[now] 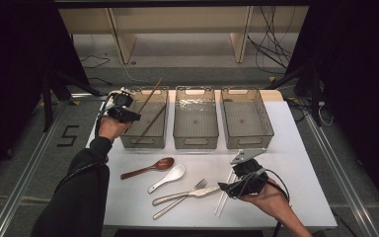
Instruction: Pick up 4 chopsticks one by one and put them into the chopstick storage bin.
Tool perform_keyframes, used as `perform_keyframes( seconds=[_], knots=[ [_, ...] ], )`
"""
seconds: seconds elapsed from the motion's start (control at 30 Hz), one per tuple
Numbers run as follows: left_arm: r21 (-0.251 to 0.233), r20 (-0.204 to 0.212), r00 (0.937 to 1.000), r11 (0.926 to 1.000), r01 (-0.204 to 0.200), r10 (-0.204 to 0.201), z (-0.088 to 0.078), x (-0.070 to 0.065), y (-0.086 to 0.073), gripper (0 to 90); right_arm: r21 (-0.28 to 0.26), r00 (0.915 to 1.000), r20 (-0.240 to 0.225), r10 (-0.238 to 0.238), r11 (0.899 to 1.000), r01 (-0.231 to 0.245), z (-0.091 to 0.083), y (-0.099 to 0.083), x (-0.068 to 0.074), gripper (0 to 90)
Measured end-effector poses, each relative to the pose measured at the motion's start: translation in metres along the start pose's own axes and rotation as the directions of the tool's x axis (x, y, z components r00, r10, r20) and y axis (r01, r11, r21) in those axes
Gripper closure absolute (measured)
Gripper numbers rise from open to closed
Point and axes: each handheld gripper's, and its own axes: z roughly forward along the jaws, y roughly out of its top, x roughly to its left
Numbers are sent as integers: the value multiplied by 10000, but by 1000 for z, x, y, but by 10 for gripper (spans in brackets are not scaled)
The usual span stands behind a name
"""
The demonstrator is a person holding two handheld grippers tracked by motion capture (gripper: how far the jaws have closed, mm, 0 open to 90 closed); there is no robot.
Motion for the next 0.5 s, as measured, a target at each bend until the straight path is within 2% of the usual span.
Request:
perform_keyframes(
  seconds=[0.1,0.2,0.37,0.4,0.5],
  knots=[
    [-14,-128,9999,10000,2,-2,3,2,-1,844,-8,10000,-38,-12,10000,12,0,0,0,256],
    [-72,-142,9998,9999,112,-113,7,4,-1,843,-6,10000,-52,-25,10000,25,0,0,0,256],
    [-179,-159,9998,9998,80,-83,10,3,-1,836,-7,10000,-78,-46,10000,46,0,0,1,256],
    [-228,-173,9998,9997,123,-127,11,3,0,813,-8,10000,-71,-34,10000,34,0,0,1,256],
    [-272,-43,10000,9996,83,-84,10,0,0,662,-13,10000,-83,-32,10000,32,0,0,1,256]
  ],
)
